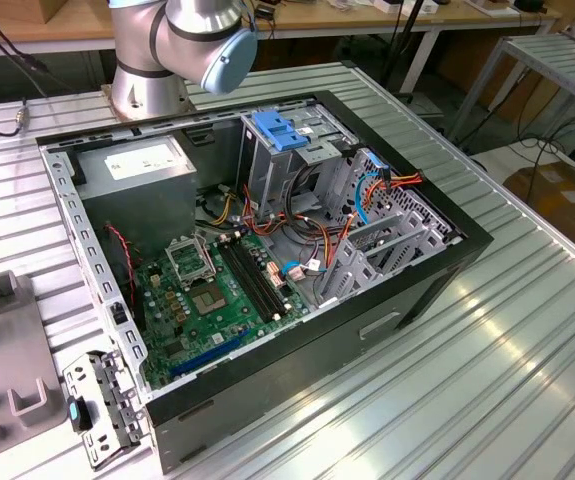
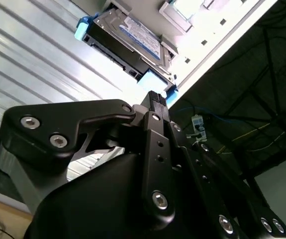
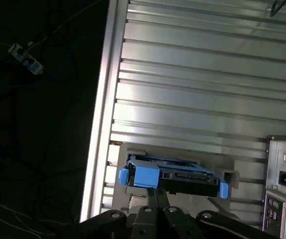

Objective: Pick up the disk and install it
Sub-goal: 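Pick up the disk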

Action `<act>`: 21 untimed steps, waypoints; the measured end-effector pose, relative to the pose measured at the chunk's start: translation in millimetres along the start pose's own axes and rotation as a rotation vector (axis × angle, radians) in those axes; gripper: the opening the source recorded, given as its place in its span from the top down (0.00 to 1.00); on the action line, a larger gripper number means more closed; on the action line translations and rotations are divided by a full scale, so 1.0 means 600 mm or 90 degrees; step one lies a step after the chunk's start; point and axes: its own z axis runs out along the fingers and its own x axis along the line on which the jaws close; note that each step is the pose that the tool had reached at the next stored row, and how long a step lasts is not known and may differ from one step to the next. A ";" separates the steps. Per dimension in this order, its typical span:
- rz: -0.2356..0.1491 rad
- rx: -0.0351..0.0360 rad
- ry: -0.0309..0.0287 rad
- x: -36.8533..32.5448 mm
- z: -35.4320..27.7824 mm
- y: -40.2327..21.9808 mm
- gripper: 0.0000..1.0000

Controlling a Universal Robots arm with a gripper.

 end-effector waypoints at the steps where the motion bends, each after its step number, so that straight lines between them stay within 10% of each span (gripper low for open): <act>1: -0.013 -0.0003 0.0006 0.000 0.000 0.000 0.89; 8: -0.150 -0.0037 0.0067 0.000 0.000 0.000 0.89; 21: -0.317 -0.0050 0.0147 0.000 0.002 0.000 0.89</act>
